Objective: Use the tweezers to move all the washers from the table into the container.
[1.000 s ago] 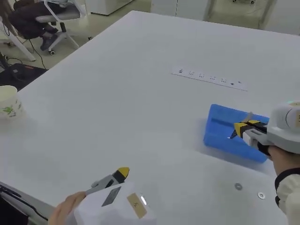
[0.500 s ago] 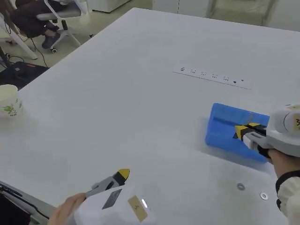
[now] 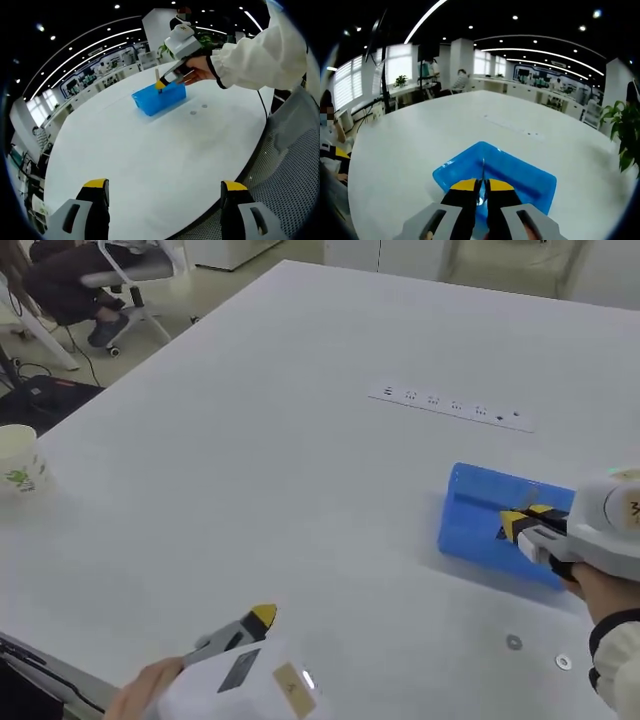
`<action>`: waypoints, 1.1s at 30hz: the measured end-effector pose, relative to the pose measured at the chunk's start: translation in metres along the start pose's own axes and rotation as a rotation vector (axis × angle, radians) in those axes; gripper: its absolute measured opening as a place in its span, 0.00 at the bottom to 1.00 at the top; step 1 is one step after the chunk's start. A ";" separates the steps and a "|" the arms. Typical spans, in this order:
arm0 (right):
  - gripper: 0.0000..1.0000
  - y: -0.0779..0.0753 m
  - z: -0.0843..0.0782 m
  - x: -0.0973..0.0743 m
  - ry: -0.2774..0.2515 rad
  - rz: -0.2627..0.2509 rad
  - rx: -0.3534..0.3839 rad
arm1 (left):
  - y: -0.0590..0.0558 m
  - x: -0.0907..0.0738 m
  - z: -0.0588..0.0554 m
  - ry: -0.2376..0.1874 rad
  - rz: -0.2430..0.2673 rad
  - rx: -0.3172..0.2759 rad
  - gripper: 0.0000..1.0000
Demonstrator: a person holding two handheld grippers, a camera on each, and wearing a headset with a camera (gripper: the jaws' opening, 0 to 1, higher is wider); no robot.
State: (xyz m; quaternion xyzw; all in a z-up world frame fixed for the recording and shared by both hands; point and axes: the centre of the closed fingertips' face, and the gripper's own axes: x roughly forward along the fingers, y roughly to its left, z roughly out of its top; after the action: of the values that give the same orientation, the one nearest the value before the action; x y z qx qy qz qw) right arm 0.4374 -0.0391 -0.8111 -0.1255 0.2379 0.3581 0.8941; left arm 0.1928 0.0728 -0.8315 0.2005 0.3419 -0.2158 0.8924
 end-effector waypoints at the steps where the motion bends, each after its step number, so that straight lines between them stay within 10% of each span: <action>1: 0.03 0.000 0.001 -0.001 -0.003 -0.004 0.001 | 0.000 0.000 0.000 0.000 0.001 0.001 0.94; 14: 0.03 0.002 0.028 -0.037 -0.085 -0.017 -0.011 | 0.001 -0.001 0.003 -0.018 0.007 0.003 0.95; 33: 0.03 0.022 0.021 -0.084 -0.116 -0.003 -0.001 | 0.001 -0.003 0.007 -0.043 0.009 0.014 0.95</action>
State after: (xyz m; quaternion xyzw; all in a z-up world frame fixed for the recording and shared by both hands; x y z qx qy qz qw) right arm 0.3765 -0.0640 -0.7509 -0.1055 0.1851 0.3635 0.9069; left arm 0.1946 0.0706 -0.8240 0.2035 0.3202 -0.2182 0.8991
